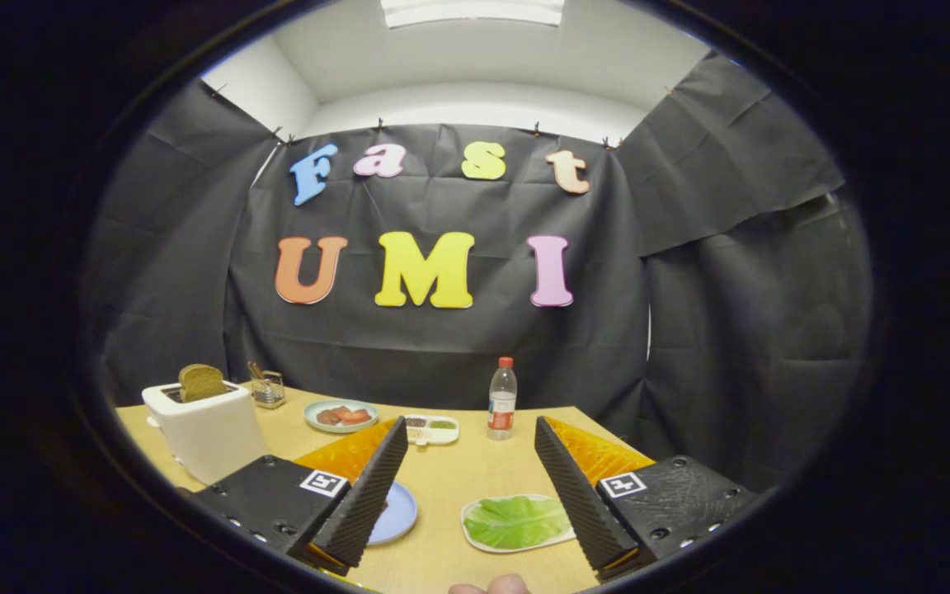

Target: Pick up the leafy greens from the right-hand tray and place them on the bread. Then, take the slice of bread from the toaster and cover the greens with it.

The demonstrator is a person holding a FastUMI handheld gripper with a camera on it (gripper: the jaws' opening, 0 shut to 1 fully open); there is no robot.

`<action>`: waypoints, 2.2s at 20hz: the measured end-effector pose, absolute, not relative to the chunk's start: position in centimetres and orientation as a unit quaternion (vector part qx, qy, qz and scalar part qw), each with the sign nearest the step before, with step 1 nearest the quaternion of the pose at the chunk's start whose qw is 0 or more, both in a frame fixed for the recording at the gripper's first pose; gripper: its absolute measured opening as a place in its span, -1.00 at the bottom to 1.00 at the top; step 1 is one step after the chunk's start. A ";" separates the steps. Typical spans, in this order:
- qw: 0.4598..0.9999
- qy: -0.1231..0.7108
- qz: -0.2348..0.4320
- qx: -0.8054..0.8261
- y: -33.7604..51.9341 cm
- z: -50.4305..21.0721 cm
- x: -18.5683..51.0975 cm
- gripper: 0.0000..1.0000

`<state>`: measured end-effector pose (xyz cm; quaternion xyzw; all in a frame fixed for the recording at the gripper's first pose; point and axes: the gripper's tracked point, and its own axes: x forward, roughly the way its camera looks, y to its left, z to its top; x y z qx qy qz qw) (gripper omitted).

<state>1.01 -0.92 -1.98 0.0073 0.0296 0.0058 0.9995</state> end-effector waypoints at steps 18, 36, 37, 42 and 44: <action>0.971 0.211 -0.007 0.114 -10.8 -11.9 5.1 0.92; 0.899 0.359 -0.038 0.246 -12.6 -23.1 10.0 0.90; 0.899 0.360 -0.036 0.248 -12.3 -23.1 10.0 0.86; 0.899 0.363 -0.051 0.238 -13.4 -24.1 10.6 0.21; 0.897 0.366 -0.052 0.242 -13.6 -24.2 10.6 -0.22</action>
